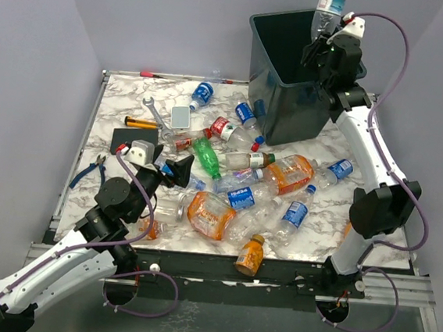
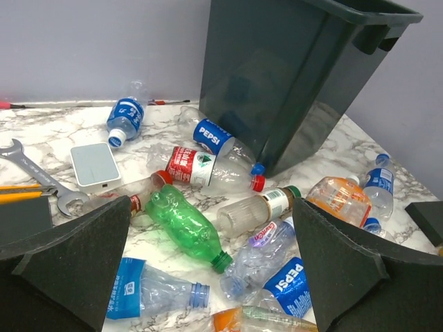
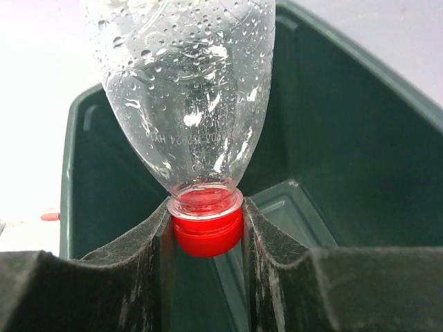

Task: Put the plastic bottles in the bin
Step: Place the plastic bottle in the trash bin.

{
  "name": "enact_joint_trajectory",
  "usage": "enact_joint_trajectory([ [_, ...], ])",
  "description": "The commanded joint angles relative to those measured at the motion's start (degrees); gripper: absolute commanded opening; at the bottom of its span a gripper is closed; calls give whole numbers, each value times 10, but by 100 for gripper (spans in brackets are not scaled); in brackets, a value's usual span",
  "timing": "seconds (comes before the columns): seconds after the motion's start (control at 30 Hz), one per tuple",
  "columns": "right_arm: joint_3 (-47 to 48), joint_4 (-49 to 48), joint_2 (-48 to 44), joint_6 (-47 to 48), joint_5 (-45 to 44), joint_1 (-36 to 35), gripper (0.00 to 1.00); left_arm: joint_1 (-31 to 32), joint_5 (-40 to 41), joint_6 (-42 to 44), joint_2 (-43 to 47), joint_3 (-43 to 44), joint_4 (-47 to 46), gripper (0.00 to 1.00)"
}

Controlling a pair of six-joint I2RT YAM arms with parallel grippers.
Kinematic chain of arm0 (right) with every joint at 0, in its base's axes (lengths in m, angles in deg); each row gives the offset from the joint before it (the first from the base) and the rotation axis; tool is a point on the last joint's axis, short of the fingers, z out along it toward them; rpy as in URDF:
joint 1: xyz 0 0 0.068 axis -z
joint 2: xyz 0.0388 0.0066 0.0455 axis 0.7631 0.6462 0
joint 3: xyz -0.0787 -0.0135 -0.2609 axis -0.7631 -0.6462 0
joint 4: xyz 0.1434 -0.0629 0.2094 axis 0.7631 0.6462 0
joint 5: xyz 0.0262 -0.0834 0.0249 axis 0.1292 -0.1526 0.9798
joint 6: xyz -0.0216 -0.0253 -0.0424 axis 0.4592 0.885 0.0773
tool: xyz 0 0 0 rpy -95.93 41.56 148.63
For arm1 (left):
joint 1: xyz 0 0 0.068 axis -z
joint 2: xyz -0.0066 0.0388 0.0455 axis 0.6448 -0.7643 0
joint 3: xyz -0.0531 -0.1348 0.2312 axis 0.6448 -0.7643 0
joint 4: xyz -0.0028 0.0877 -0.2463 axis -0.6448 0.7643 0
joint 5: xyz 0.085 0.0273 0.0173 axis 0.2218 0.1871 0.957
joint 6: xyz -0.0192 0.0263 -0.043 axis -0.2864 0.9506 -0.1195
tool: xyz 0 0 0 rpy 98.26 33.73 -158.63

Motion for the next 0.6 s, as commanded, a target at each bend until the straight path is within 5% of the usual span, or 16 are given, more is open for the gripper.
enact_joint_trajectory([
  [0.0,30,14,17,-10,46,2,11,-1,-20,5,9,-3,9,99],
  [0.1,39,25,28,-19,63,2,40,0,-15,4,13,-5,8,99],
  [0.2,57,40,35,-26,72,2,57,0,-20,4,7,-4,8,99],
  [0.57,130,93,-5,-45,109,1,83,0,-5,3,-27,3,15,99],
])
